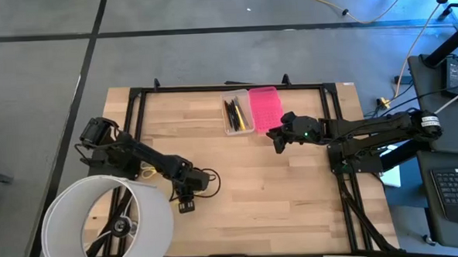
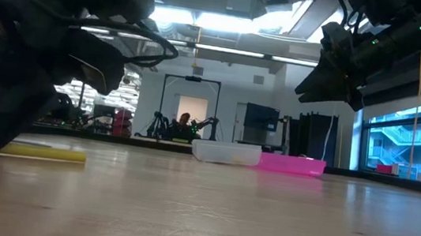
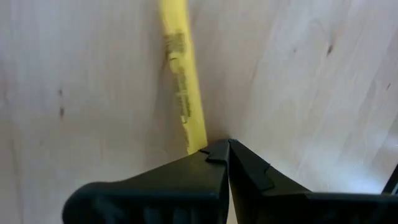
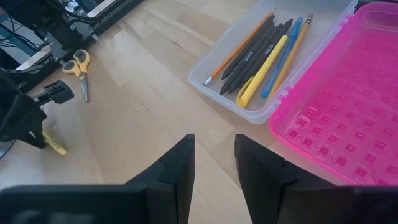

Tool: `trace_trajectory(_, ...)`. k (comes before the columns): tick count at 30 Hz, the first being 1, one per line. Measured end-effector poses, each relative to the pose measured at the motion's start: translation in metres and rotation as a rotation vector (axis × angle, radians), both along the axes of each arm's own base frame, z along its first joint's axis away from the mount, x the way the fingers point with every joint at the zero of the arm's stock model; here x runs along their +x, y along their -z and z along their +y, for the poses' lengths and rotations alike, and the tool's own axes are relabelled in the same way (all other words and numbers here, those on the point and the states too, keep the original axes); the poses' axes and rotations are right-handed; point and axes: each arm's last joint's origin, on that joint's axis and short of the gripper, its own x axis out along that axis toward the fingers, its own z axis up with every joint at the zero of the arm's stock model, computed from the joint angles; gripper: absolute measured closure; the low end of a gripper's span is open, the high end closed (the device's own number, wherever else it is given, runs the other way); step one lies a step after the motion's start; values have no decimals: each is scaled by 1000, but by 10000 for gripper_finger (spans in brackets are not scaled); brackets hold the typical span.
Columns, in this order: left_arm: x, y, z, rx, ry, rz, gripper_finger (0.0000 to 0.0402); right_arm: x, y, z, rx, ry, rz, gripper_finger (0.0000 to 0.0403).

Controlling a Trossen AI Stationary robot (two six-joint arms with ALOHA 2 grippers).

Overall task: Pick & place school supplies into a supply box
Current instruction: Put the yellow pen into the transparent supply box

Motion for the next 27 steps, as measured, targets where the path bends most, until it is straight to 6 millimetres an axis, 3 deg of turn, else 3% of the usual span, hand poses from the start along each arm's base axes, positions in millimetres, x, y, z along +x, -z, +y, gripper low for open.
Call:
trace_trajectory(19, 22, -16, -1, -7, 28, -101, 392, 0, 0, 0, 0, 0, 5, 284)
trace_trajectory(27, 33, -32, -6, -95, 51, -143, 297, -1, 2, 0, 2, 0, 19, 284)
